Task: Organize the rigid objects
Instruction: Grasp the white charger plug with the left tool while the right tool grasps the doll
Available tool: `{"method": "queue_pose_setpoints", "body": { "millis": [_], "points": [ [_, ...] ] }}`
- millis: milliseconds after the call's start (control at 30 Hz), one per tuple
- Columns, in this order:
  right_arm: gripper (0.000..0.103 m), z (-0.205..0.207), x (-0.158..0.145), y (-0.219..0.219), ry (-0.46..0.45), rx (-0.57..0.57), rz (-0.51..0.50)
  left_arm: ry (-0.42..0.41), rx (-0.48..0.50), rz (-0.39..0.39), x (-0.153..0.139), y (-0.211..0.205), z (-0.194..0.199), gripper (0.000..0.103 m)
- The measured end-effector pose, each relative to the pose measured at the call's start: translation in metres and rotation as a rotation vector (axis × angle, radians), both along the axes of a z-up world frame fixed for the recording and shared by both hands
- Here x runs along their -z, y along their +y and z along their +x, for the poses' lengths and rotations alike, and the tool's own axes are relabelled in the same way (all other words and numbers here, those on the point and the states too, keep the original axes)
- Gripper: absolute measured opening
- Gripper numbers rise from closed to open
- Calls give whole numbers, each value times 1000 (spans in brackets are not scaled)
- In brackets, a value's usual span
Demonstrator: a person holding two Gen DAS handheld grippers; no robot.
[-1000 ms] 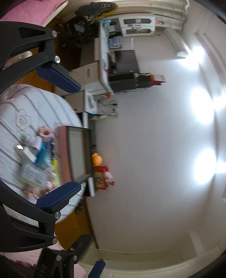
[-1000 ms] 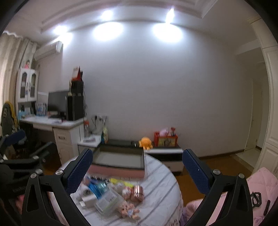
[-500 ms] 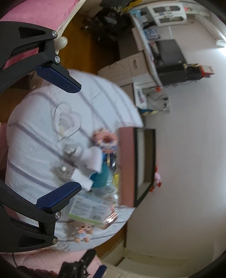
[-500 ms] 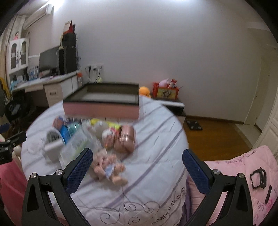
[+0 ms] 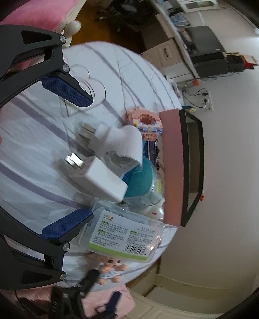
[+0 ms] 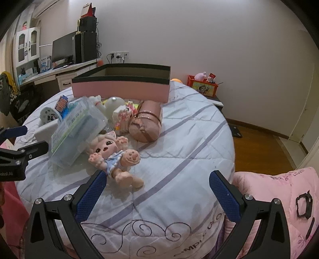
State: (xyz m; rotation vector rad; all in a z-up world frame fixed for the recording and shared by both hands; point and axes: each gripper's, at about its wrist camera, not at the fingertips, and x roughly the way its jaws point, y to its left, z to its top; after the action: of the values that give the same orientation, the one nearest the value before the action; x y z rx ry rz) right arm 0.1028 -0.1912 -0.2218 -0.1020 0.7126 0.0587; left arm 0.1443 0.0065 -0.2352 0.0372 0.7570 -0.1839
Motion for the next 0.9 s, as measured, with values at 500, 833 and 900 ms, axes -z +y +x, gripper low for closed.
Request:
{"method": "queue_pose_setpoints", "body": {
  "millis": [500, 833, 900],
  "points": [
    [103, 18, 11, -3, 19, -61, 51, 66, 57, -10, 10, -19, 12, 34],
    [91, 27, 5, 12, 27, -174, -3, 65, 87, -27, 6, -13, 11, 23],
    [91, 24, 3, 14, 38, -223, 11, 59, 83, -30, 5, -9, 7, 23]
  ]
}}
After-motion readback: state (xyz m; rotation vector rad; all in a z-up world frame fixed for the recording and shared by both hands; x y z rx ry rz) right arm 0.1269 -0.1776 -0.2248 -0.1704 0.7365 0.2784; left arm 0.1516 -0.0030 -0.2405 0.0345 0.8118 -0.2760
